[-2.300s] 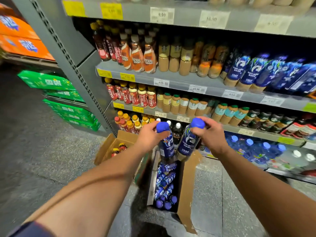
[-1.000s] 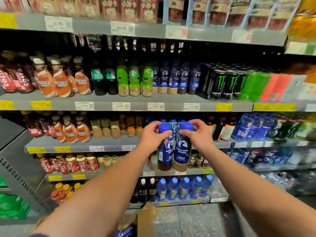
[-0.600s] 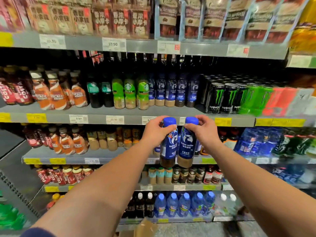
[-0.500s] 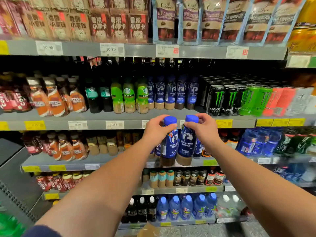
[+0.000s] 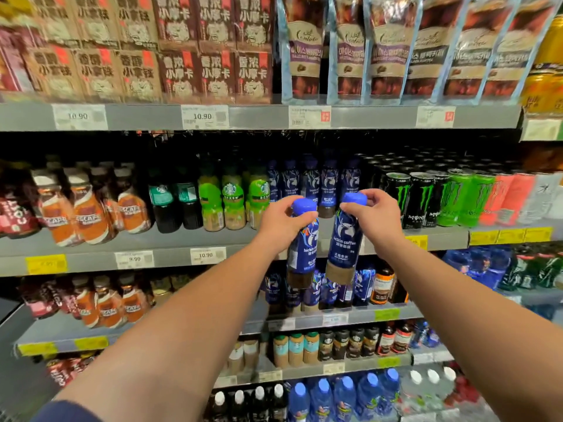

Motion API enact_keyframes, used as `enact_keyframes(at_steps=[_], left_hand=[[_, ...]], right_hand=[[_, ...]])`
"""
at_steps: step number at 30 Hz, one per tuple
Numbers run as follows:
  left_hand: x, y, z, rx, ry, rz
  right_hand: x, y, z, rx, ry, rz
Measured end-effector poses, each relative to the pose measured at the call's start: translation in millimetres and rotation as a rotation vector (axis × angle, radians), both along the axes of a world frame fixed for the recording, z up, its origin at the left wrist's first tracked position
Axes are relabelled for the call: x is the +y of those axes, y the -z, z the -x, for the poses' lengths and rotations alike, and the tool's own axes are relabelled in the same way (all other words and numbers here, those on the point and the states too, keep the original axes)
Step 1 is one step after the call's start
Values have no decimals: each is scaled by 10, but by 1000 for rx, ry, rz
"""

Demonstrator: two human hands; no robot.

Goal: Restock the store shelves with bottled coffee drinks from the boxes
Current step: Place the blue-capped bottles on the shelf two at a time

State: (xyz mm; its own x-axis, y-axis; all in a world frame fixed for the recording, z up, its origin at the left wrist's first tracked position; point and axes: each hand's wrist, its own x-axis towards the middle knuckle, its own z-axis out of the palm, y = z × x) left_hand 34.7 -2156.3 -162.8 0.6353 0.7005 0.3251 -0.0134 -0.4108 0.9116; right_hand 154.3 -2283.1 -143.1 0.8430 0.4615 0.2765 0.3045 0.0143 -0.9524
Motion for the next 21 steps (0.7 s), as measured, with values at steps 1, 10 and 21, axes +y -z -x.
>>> enact_keyframes(at_steps=[1, 10, 21], left_hand=[[43, -8, -15, -1, -13, -2], [209, -231, -347, -56, -146, -12], [322, -260, -565, -104, -357, 34]], right_hand=[[39, -21, -34, -8, 1, 1], [336, -208, -576, -39, -17, 17], [904, -244, -973, -103, -181, 47]])
